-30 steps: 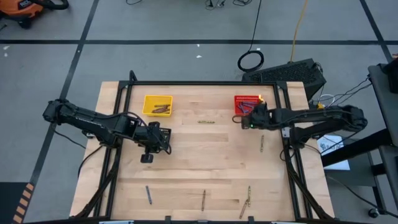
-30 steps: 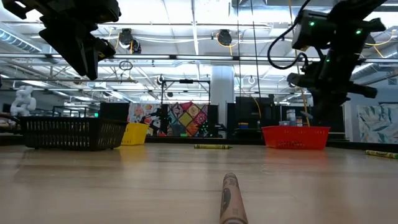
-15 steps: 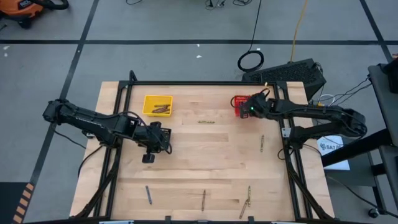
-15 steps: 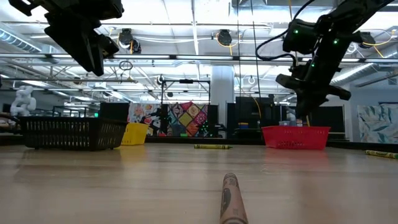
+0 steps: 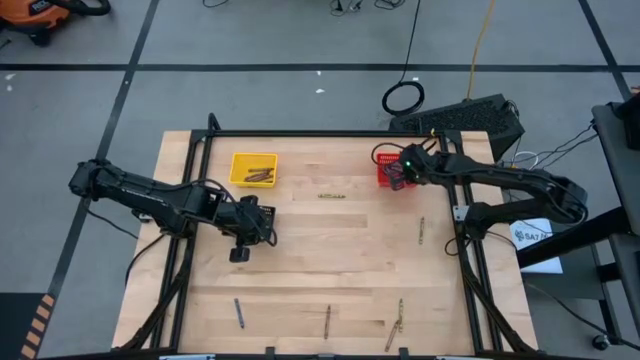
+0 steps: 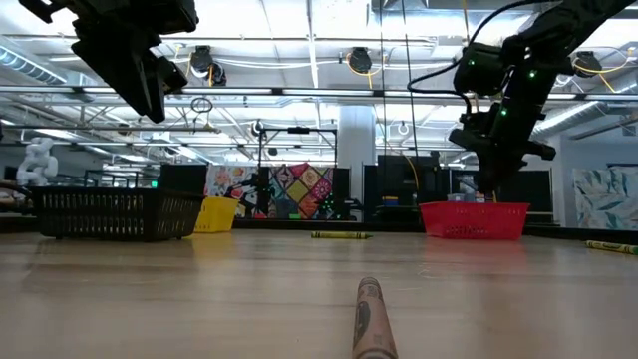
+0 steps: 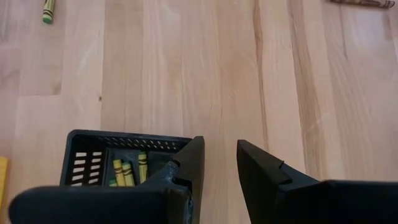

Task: Sort crayons
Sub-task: Put the blue crayon into the red bin

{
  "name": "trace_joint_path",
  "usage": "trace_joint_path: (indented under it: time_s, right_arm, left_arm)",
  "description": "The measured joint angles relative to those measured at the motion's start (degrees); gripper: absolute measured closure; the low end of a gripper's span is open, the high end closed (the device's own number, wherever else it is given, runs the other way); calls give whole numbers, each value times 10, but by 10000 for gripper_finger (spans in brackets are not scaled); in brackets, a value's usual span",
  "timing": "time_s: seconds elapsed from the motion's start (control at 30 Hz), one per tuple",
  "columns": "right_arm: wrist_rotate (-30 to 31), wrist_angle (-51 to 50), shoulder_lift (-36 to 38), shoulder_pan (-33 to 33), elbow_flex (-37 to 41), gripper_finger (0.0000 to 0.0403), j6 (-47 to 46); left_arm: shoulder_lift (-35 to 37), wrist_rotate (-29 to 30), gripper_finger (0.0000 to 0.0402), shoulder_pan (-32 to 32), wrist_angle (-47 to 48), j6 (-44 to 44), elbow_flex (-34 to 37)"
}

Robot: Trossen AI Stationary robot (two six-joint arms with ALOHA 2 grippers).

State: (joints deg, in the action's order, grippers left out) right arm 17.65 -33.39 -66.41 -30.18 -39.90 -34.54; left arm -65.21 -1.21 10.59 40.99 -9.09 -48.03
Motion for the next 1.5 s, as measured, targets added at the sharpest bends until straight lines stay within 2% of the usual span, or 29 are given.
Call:
trace_joint_path:
  time_s: [0.47,0.7,0.83,1.5]
  right_arm:
    - [-15,2,-70,-22,0,401,70]
    - [-14,6,-76,-22,0,401,87]
    - [-15,6,-76,-22,0,400,94]
    - [-15,6,-76,-29,0,348,96]
  left_arm:
    - [0,0,310,-1,0,3,0]
    - [0,0,310,-1,-2,2,0]
    - [0,5,310,-1,-2,-26,0]
    - [0,7,310,-1,-2,-26,0]
